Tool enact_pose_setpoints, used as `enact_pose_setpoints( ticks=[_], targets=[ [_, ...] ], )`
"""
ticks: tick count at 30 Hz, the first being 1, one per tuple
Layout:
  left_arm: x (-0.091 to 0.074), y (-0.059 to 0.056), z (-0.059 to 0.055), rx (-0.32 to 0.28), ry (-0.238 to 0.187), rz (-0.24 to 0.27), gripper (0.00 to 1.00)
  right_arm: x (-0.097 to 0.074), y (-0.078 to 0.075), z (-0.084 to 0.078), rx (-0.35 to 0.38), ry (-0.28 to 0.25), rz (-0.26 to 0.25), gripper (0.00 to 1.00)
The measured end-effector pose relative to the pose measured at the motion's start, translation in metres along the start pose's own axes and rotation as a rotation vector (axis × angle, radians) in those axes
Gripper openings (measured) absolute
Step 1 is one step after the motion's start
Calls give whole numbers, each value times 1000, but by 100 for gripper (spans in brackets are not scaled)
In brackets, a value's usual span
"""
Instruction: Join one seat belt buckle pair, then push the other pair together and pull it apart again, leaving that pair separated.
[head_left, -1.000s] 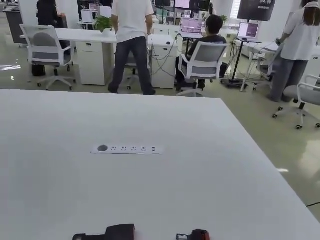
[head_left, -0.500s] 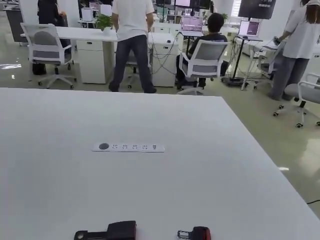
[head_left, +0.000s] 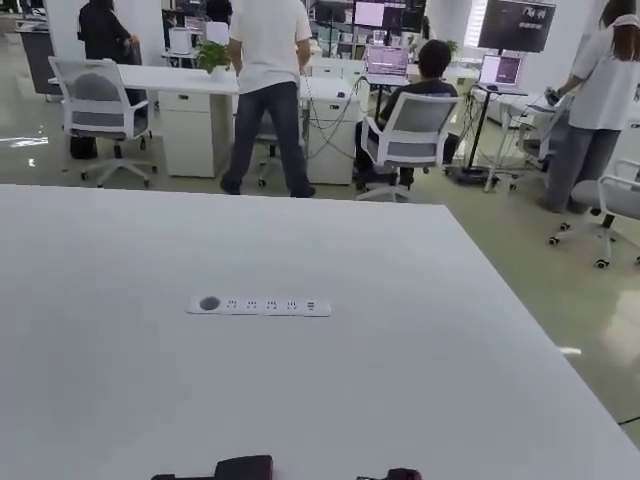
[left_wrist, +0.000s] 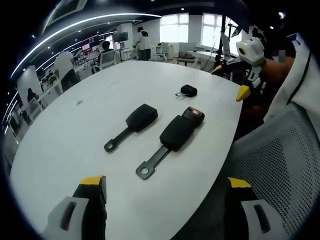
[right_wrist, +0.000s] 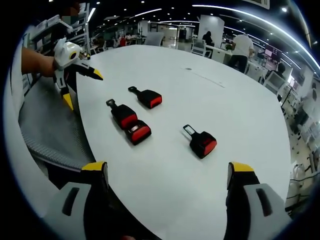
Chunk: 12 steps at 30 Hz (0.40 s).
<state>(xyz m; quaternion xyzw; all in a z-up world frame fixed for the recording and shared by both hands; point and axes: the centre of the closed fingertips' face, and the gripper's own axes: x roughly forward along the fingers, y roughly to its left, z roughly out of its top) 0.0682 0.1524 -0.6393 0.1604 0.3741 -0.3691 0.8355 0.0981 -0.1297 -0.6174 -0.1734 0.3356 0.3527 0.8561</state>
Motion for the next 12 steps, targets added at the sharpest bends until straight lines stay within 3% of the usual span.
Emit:
enact_pose_setpoints(
  ticks=[12],
  targets=[
    [-5, 0, -5, -21, -3, 19, 100, 13, 5, -5, 5, -4, 12, 99]
  ],
)
